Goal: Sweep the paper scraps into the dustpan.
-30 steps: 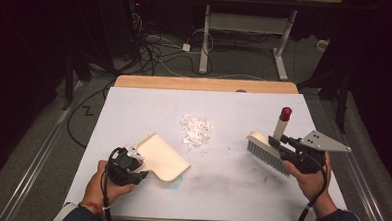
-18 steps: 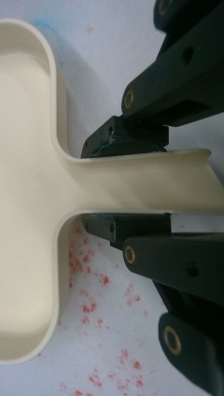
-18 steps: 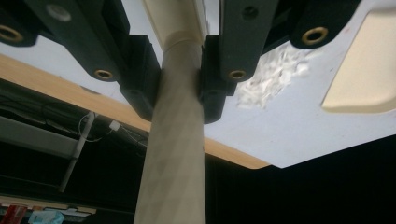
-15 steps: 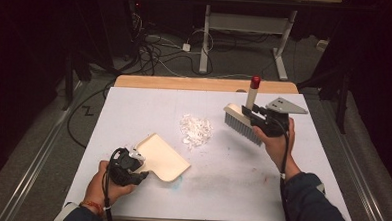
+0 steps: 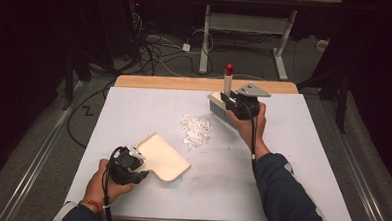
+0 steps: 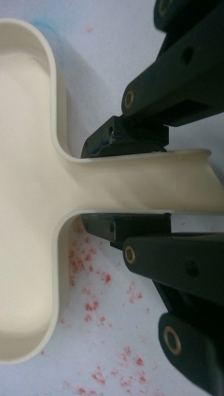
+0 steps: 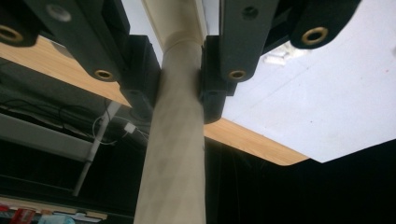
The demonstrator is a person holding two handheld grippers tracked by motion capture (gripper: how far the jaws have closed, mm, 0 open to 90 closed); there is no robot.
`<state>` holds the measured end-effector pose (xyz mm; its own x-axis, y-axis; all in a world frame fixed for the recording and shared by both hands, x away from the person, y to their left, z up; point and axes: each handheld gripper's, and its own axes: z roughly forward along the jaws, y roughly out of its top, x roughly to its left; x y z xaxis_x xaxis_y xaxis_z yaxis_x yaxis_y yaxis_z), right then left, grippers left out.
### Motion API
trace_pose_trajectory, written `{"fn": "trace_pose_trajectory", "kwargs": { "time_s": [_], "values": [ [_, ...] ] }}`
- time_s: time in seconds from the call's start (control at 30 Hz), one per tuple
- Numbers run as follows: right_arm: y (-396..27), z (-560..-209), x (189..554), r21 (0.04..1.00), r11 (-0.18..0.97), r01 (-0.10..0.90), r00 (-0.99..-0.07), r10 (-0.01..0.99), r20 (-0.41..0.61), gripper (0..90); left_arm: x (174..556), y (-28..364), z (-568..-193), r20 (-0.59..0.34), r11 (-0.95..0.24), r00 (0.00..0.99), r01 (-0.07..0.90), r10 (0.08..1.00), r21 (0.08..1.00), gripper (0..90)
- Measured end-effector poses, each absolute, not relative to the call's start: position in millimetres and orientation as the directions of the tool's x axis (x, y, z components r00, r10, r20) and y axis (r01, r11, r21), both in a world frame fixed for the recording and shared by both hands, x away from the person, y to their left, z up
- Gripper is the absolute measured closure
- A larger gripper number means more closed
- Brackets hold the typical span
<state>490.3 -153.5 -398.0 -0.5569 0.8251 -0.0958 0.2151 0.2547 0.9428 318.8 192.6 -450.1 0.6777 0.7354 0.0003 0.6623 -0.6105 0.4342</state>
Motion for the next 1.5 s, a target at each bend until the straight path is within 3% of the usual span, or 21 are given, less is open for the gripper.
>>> {"fn": "trace_pose_trajectory", "kwargs": {
  "time_s": [0.23,0.53,0.93,1.23,1.5],
  "values": [
    [-133.2,-415.7,499.8,0.940,0.261,0.219,-0.575,0.813,-0.092,71.4,319.6,193.9,-450.9,-0.003,-0.613,0.683,0.658,0.730,0.437,63.6],
    [-118.4,-421.7,470.8,0.930,0.317,0.184,-0.673,0.731,-0.116,71.1,319.2,193.4,-451.5,0.003,-0.623,0.687,0.656,0.726,0.426,63.6],
    [-125.9,-413.4,456.3,0.928,0.338,0.158,-0.685,0.714,-0.143,71.4,319.4,192.4,-451.7,0.010,-0.632,0.692,0.654,0.722,0.417,63.6],
    [-126.2,-391.9,488.2,0.931,0.337,0.139,-0.656,0.736,-0.168,71.4,321.2,194.1,-454.2,-0.010,-0.630,0.695,0.657,0.719,0.413,63.5],
    [-111.2,-397.8,521.6,0.936,0.333,0.117,-0.646,0.741,-0.183,71.4,323.1,193.0,-454.8,-0.009,-0.636,0.697,0.660,0.717,0.399,63.6]
  ]
}}
